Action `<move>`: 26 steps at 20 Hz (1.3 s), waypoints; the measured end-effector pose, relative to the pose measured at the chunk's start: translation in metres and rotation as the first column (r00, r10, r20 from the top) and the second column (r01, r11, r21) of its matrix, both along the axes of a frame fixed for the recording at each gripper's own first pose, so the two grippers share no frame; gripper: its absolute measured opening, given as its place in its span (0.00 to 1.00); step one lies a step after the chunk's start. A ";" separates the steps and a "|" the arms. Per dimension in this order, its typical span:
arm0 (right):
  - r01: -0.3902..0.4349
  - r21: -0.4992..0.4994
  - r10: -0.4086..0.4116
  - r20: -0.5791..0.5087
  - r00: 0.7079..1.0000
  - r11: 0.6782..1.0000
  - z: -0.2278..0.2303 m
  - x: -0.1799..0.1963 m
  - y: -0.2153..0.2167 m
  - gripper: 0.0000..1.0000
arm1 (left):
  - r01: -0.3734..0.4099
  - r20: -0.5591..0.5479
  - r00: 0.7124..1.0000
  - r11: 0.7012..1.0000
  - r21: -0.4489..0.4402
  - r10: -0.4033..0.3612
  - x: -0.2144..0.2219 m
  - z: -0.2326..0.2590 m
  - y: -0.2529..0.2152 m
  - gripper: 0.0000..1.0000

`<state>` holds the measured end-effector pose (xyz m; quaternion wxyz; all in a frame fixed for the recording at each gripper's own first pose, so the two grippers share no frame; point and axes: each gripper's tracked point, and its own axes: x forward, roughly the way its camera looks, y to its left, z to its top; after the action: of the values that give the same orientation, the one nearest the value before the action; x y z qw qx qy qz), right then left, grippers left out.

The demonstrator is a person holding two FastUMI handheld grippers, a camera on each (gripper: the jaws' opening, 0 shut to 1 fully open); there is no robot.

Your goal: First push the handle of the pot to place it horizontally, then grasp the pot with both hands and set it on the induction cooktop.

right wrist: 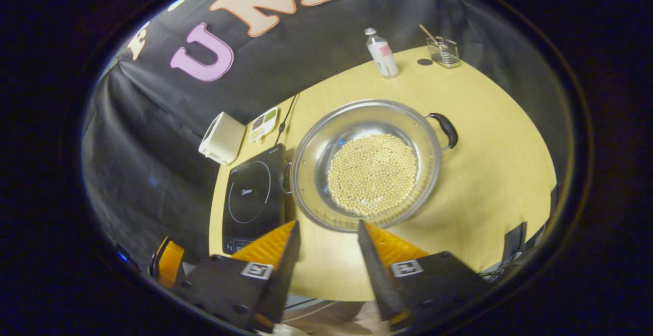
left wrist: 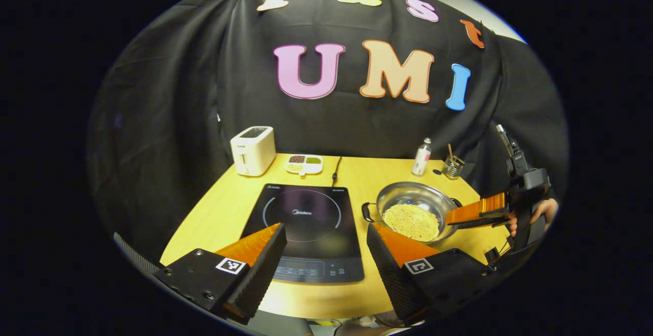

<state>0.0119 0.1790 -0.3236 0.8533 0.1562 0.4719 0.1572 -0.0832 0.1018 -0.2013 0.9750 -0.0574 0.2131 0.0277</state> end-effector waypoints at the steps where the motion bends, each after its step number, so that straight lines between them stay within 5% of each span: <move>1: 0.007 -0.006 -0.007 -0.004 1.000 1.000 0.001 0.005 -0.011 0.81 | 0.008 -0.017 1.000 1.000 -0.008 -0.009 0.006 -0.004 -0.006 0.97; 2: 0.014 -0.010 -0.014 -0.013 1.000 1.000 -0.002 0.014 -0.018 0.99 | 0.014 -0.031 0.999 1.000 -0.023 -0.015 0.014 -0.008 -0.013 0.97; 3: 0.022 -0.011 -0.022 -0.021 1.000 1.000 -0.003 0.024 -0.025 0.93 | 0.023 -0.044 0.999 0.999 -0.046 -0.025 0.021 -0.011 -0.022 0.97; 5: 0.031 -0.007 -0.031 -0.033 0.999 1.000 -0.004 0.046 -0.039 1.00 | 0.032 -0.077 0.996 0.996 -0.087 -0.038 0.040 -0.020 -0.036 0.98; 6: 0.034 -0.005 -0.035 -0.039 0.999 0.999 -0.005 0.055 -0.047 0.93 | 0.037 -0.098 0.994 0.994 -0.104 -0.047 0.050 -0.025 -0.042 0.98; 7: 0.041 -0.008 -0.042 -0.046 0.998 0.999 -0.006 0.067 -0.055 1.00 | 0.042 -0.117 0.992 0.992 -0.116 -0.056 0.059 -0.030 -0.049 0.98; 11: 0.040 -0.010 -0.041 -0.100 0.994 0.999 -0.021 0.107 -0.086 0.93 | 0.066 -0.225 0.968 0.976 -0.210 -0.113 0.086 -0.058 -0.077 0.96; 16: -0.031 -0.017 0.027 -0.169 0.985 0.999 -0.046 0.137 -0.108 0.93 | 0.038 -0.367 0.919 0.956 -0.292 -0.148 0.117 -0.101 -0.092 0.96; 17: -0.047 -0.011 0.044 -0.184 0.982 0.999 -0.052 0.141 -0.107 1.00 | 0.034 -0.389 0.908 0.952 -0.305 -0.157 0.123 -0.110 -0.095 0.96; 18: -0.064 -0.005 0.062 -0.198 0.978 0.998 -0.057 0.142 -0.107 0.93 | 0.030 -0.417 0.894 0.949 -0.313 -0.165 0.128 -0.118 -0.097 0.96; 19: -0.080 0.002 0.079 -0.211 0.974 0.997 -0.063 0.145 -0.105 1.00 | 0.021 -0.447 0.879 0.949 -0.314 -0.167 0.133 -0.128 -0.098 0.96; 21: -0.113 0.008 0.112 -0.231 0.967 0.994 -0.073 0.146 -0.100 0.93 | -0.004 -0.502 0.851 0.953 -0.304 -0.157 0.143 -0.144 -0.097 0.96; 22: -0.126 0.009 0.125 -0.239 0.963 0.992 -0.078 0.147 -0.099 1.00 | -0.009 -0.521 0.839 0.953 -0.304 -0.158 0.146 -0.150 -0.098 0.96; 24: -0.146 0.017 0.145 -0.259 0.955 0.989 -0.088 0.150 -0.094 0.93 | -0.011 -0.547 0.821 0.952 -0.305 -0.165 0.156 -0.159 -0.103 0.96; 26: -0.162 0.016 0.160 -0.277 0.948 0.987 -0.098 0.152 -0.092 1.00 | -0.014 -0.565 0.808 0.953 -0.304 -0.168 0.163 -0.167 -0.105 0.96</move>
<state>0.1641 0.0870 -0.4212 0.7637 0.1349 0.5984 0.2012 0.0796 -0.0036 -0.3685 0.8427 -0.1811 0.5062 -0.0280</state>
